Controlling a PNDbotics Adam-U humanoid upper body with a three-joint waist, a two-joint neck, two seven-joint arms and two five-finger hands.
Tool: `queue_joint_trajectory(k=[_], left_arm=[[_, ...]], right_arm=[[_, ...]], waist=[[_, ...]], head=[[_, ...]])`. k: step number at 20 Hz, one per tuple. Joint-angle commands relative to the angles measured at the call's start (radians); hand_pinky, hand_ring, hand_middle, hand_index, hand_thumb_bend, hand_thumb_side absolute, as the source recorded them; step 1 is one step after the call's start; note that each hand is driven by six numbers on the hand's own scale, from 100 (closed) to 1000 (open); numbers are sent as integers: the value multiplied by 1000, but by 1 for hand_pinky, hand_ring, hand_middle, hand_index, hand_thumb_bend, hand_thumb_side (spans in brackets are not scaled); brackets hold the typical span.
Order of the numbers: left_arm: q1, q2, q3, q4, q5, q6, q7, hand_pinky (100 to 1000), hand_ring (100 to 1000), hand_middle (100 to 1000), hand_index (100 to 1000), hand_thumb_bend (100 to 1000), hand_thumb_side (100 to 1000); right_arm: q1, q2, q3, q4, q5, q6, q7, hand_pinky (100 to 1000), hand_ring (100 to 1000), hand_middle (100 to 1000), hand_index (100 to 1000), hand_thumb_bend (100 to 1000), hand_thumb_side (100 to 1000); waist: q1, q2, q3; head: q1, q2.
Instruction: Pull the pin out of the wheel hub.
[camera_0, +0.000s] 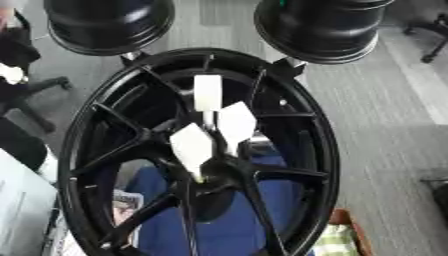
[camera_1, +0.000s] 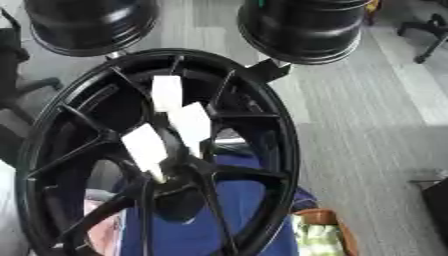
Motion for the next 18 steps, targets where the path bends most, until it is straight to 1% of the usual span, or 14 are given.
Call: queue_joint_trajectory(k=[1,4,6,7,9,11,14,16,18], left_arm=[[-9,19,20,-19,-19,1,18,826,838,802,879,492,463],[-16,15,18,-23,-30,-4,39,817,825,783,863,476,456],[-26,14,13,-30,-32,-10,58,802,800,750,838,433,425],[-32,13,8,-36,-31,-14,71,785,774,718,818,407,403],[-49,11,-15,-58,-14,-30,95,767,748,685,794,372,394],[-69,13,-53,-96,9,-51,105,761,736,670,780,357,393],[-102,20,-132,-165,57,-80,82,749,720,653,769,354,406],[-126,25,-186,-210,89,-83,56,739,713,647,765,359,419],[-154,30,-239,-248,117,-68,35,730,709,643,763,368,433]], right_arm=[[-14,-37,-18,-6,-5,-1,-5,893,880,828,879,100,100],[-12,-37,-17,-6,-6,-1,-5,893,880,828,878,100,100],[-13,-37,-17,-6,-6,-1,-6,893,880,828,879,100,100],[-14,-37,-17,-6,-6,-3,-6,893,880,828,879,100,100],[-18,-36,-14,-6,-8,-6,-5,893,880,828,879,100,100],[-25,-34,-10,-6,-9,-11,-2,893,880,828,879,100,100],[-38,-32,-3,-6,-8,-17,6,892,880,828,879,100,100],[-45,-28,1,-6,-6,-21,12,892,880,828,879,100,100],[-52,-26,7,-6,-4,-25,19,892,880,828,879,100,100]], waist=[[3,-20,-1],[4,-21,-3],[5,-22,-4],[6,-22,-5],[6,-23,-8],[7,-24,-11],[7,-26,-19],[7,-26,-24],[9,-27,-28]], head=[[2,-5],[1,-5],[0,-5],[1,-5],[2,-5],[5,-6],[13,-7],[16,-9],[19,-9]])
